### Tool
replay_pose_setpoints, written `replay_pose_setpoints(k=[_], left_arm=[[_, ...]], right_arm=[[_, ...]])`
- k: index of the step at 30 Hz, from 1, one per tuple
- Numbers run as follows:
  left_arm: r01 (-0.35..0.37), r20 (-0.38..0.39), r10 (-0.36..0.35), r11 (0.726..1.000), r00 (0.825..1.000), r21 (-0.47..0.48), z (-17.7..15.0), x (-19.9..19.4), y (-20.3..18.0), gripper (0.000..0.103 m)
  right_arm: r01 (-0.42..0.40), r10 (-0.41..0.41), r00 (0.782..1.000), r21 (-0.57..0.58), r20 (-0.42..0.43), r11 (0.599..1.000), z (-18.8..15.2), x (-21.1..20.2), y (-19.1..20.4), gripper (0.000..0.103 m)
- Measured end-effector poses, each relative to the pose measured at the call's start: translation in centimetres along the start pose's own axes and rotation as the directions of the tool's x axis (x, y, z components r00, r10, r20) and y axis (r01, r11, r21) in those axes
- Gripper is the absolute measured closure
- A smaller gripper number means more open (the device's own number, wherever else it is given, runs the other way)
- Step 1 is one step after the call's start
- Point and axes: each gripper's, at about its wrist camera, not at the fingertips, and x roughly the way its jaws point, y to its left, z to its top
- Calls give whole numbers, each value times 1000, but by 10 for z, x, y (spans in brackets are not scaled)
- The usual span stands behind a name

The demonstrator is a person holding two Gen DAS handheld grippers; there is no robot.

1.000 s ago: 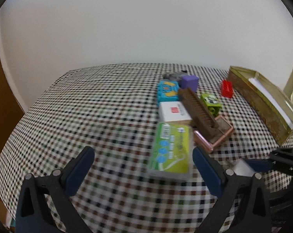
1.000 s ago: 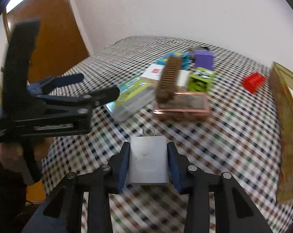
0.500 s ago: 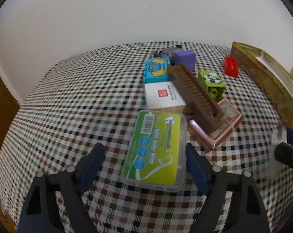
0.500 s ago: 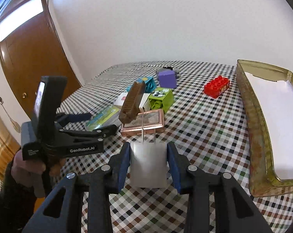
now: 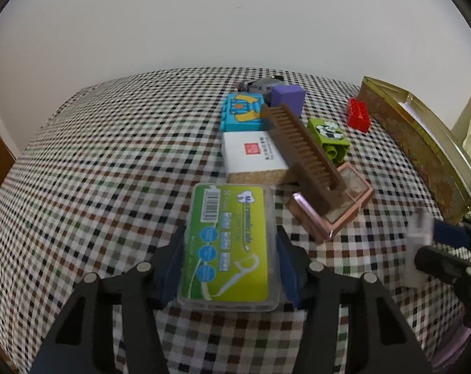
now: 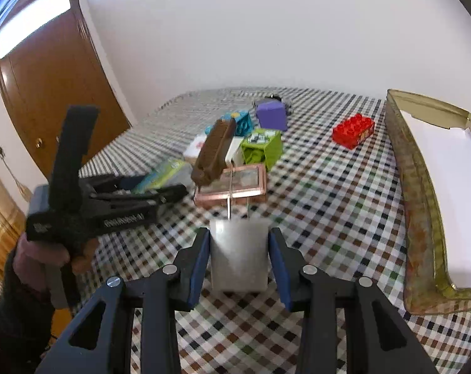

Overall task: Organize rigid objects
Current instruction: 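Lower the left gripper onto the green floss box and close on it, then carry the white charger with the right gripper while the left carries the floss box over the tin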

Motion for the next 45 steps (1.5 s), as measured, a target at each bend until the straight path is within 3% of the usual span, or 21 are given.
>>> replay_pose_setpoints(k=[9,13,16,18,20,21,22,25,29,32,36,39,42,45], left_arm=[[-42,45,44,998,998,-53,-2,-12,10,50],[-53,49,56,996,997,-66,-1,-13,17,50],[-57,55,61,995,997,-82,-1,-15,22,50],[-62,60,67,995,996,-84,0,-16,21,50],[-64,68,69,994,995,-84,1,-18,19,50],[-62,72,68,994,995,-85,2,-19,18,50],[-59,79,66,995,995,-84,3,-21,15,50],[-54,107,62,996,992,-71,6,-28,6,50],[-32,175,44,997,984,-66,15,-47,-12,50],[2,231,7,999,973,-38,26,-59,-36,50],[48,293,-52,999,955,20,40,-69,-69,50],[85,318,-101,994,943,64,52,-69,-103,50],[126,314,-148,988,938,91,65,-63,-129,50],[177,294,-205,977,934,118,75,-55,-160,50]], right_arm=[[-29,31,995,21,-100,999,9,26,1,61],[0,-2,992,-19,-125,1000,11,33,14,47],[49,-59,989,-76,-134,996,9,36,27,46],[104,-123,983,-140,-135,985,5,38,37,46],[159,-186,974,-195,-129,968,1,39,46,57],[163,-191,974,-199,-126,966,0,38,48,63],[159,-183,975,-181,-125,970,0,36,45,63],[141,-149,987,-125,-61,982,-1,19,35,63],[88,-83,992,-48,92,995,5,-26,19,63],[137,-132,970,-12,206,990,14,-58,6,63],[278,-284,910,64,301,959,19,-94,-28,63],[315,-345,886,142,311,938,16,-110,-57,63],[411,-457,835,205,305,888,12,-116,-86,63],[461,-523,803,257,286,849,12,-115,-110,63]])
